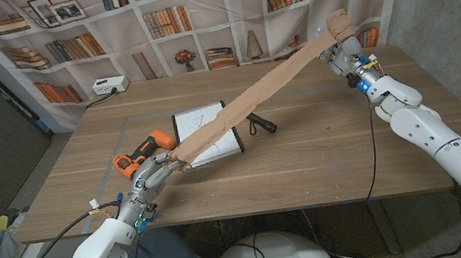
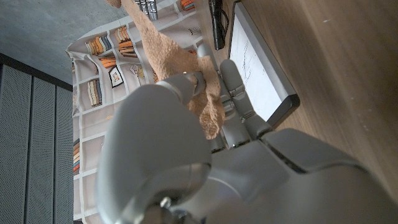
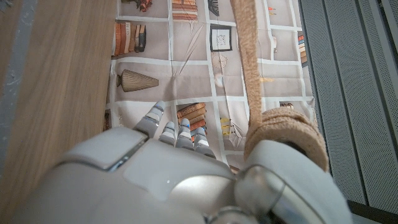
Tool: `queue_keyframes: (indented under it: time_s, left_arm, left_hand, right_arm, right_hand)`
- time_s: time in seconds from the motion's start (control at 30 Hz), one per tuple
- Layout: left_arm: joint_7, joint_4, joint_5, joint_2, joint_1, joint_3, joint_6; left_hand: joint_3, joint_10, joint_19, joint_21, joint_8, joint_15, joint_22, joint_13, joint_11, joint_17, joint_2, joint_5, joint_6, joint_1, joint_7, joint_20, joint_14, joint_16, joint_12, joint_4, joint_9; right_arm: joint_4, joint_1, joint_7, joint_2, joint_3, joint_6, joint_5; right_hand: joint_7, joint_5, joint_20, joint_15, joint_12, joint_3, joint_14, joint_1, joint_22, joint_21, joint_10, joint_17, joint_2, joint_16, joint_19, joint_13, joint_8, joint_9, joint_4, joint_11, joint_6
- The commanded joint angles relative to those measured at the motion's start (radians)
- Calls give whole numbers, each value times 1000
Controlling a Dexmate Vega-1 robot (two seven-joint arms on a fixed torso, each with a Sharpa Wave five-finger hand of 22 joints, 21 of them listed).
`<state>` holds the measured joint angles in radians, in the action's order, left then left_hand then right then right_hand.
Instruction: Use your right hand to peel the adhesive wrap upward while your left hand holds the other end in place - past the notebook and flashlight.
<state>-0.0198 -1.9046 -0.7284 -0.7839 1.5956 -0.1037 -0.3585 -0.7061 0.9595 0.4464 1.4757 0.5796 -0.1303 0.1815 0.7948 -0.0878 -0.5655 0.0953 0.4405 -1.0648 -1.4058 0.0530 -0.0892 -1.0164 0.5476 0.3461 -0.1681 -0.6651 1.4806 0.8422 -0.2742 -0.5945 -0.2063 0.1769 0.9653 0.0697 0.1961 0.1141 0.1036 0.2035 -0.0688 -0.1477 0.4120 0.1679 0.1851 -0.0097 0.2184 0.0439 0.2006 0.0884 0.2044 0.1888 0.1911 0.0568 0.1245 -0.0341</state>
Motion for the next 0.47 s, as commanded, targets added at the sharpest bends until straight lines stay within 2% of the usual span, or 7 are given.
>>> queue_keyframes:
  time_s: [0.03, 0.47]
  left_arm:
    - [-3, -3, 2, 4, 5, 6, 2]
    - [0, 6, 20, 16, -7, -5, -6]
  left_hand:
    - [-16, 28, -5, 7, -2, -66, 0, 2, -20, -1, 20, 5, -5, -13, 1, 0, -65, 7, -7, -12, -1]
    - [-17, 31, -6, 8, -6, -66, 0, 5, -21, 2, 20, 4, -9, -11, 1, 1, -66, 7, -9, -11, 2]
  right_arm:
    - [-2, -3, 3, 5, -3, 2, -2]
    - [-2, -3, 6, 11, -5, 5, -3]
  right_hand:
    - [6, -2, 1, 1, 5, -4, -2, -8, 3, 4, 3, 2, 1, 9, -3, 2, 6, -1, 1, 1, 6]
    - [5, -1, 0, -4, 6, -4, 2, -11, 3, 5, 7, 1, 2, 10, 0, 2, 8, -1, 1, -1, 12]
